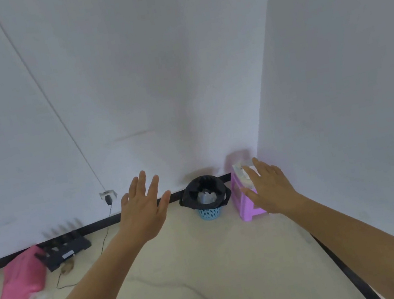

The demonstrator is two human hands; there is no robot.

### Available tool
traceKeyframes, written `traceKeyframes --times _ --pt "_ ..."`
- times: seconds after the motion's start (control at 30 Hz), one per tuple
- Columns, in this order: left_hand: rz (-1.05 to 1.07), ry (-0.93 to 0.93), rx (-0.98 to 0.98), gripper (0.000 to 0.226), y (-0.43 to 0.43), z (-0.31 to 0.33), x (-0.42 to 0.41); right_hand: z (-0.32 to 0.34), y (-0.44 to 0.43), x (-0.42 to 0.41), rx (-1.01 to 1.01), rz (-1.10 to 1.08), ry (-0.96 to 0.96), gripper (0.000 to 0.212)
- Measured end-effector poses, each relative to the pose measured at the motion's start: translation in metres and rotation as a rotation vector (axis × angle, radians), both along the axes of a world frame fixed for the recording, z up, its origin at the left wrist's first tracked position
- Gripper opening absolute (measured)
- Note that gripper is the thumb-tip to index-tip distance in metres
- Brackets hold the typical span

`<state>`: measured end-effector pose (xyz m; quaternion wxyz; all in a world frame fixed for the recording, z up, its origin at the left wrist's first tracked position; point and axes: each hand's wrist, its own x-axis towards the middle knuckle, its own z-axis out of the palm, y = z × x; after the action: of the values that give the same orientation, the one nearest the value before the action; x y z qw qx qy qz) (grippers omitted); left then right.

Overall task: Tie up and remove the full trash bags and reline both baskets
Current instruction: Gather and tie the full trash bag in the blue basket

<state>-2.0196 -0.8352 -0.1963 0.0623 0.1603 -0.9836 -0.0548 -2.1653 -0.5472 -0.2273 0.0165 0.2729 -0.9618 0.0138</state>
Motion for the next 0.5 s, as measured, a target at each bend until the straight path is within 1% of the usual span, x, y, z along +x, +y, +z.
traceKeyframes --times 0.07,0.17,0.3,0.5 --pt "-0.002 -0.033 0.032 0.064 -0.026 -0.003 -0.051 -0.003 -0.019 -0.046 0.015 -0.03 -0.017 0.067" --pt "-0.021 -0.074 0.03 0.065 -0.061 -0.003 -0.126 -0.002 -0.037 -0.111 0.039 -0.058 -0.002 0.066" --pt "-0.041 -0.126 0.086 0.065 -0.087 -0.012 -0.227 -0.016 -0.047 -0.19 0.036 -0.11 -0.055 0.066" --pt "-0.026 -0.254 0.137 0.065 -0.095 -0.073 -0.359 -0.078 -0.065 -0.329 0.055 -0.155 -0.228 0.065"
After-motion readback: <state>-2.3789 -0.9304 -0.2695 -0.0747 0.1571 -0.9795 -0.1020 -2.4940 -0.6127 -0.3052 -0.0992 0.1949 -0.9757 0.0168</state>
